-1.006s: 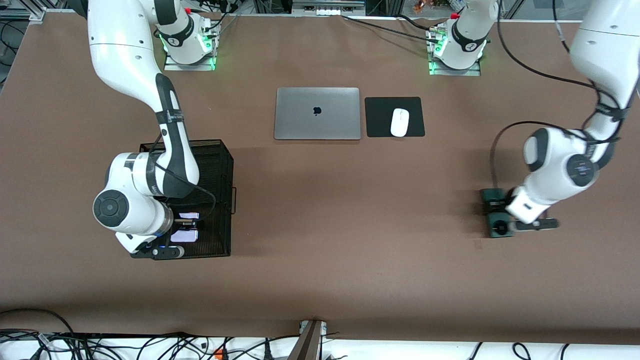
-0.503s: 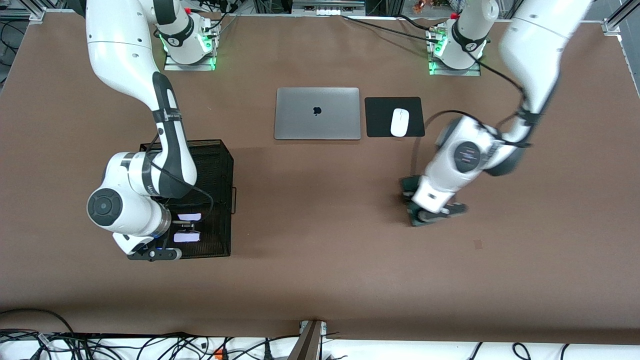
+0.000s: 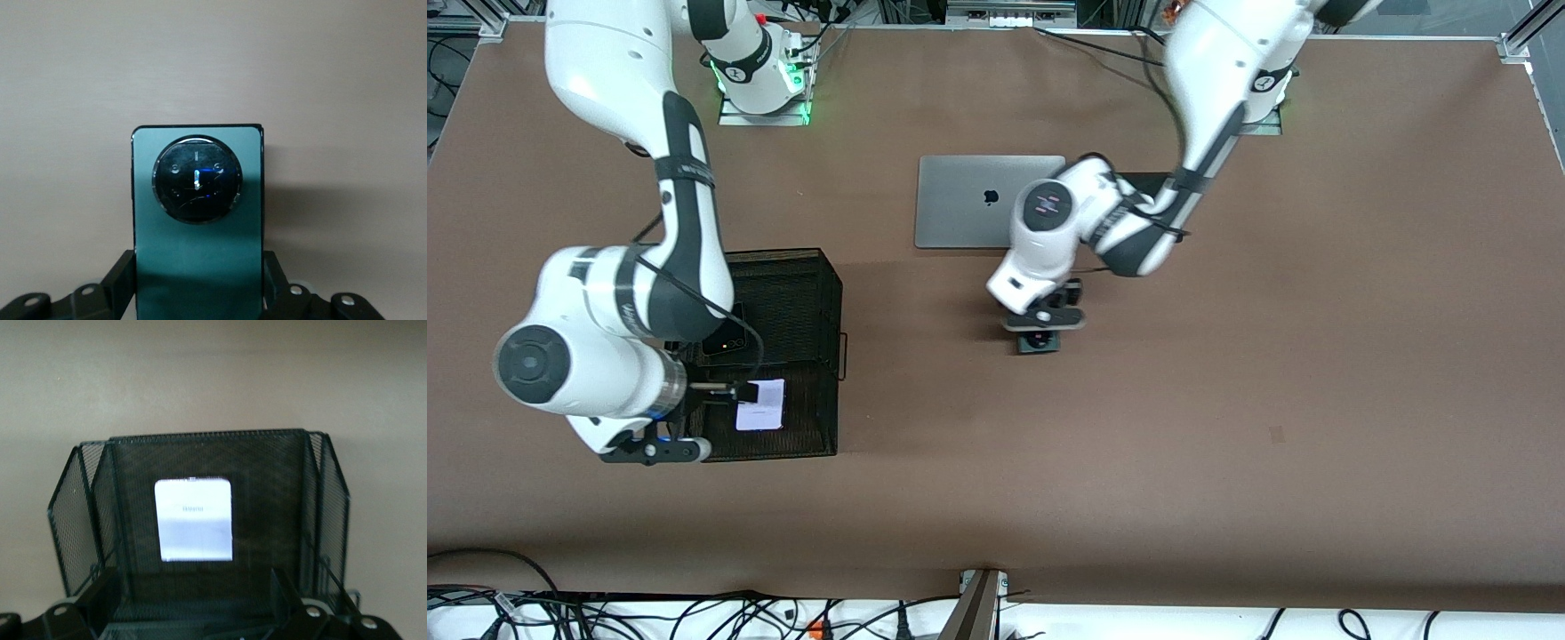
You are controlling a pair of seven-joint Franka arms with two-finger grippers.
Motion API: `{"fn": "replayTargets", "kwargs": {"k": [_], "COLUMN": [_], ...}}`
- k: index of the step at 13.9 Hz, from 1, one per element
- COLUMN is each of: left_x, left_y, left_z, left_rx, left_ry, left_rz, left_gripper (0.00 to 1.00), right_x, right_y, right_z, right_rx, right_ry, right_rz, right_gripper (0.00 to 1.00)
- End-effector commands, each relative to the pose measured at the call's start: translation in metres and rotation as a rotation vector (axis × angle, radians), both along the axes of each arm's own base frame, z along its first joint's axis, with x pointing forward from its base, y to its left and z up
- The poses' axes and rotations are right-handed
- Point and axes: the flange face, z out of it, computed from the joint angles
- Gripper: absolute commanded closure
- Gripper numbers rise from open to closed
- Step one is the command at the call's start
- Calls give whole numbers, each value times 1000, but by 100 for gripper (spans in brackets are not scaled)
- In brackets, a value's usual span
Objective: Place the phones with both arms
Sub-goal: 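Release the white phone in the basket while the left gripper sets down the green phone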
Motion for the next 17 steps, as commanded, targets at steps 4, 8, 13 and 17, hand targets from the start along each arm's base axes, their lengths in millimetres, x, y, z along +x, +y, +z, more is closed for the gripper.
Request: {"fn": "replayTargets", "kwargs": {"k": [4, 8, 13, 17], "left_x": [42, 45, 54, 100], "left_y": [-35, -30, -26, 31], "left_z": [-27, -37, -17, 38], "left_rx": [7, 21, 13, 29], "left_ry": [-77, -77, -100, -98], "left_rz": [13, 31, 35, 92], "left_gripper": [100, 100, 0, 0], "right_x": [-20, -23, -23, -30], "right_y": [16, 28, 28, 54], "right_z": [59, 61, 61, 58], "right_rx": [33, 24, 23, 21], "right_ry": [21, 19, 24, 35], "right_rz": [-30, -45, -43, -52], "right_gripper": [1, 1, 1, 1]}}
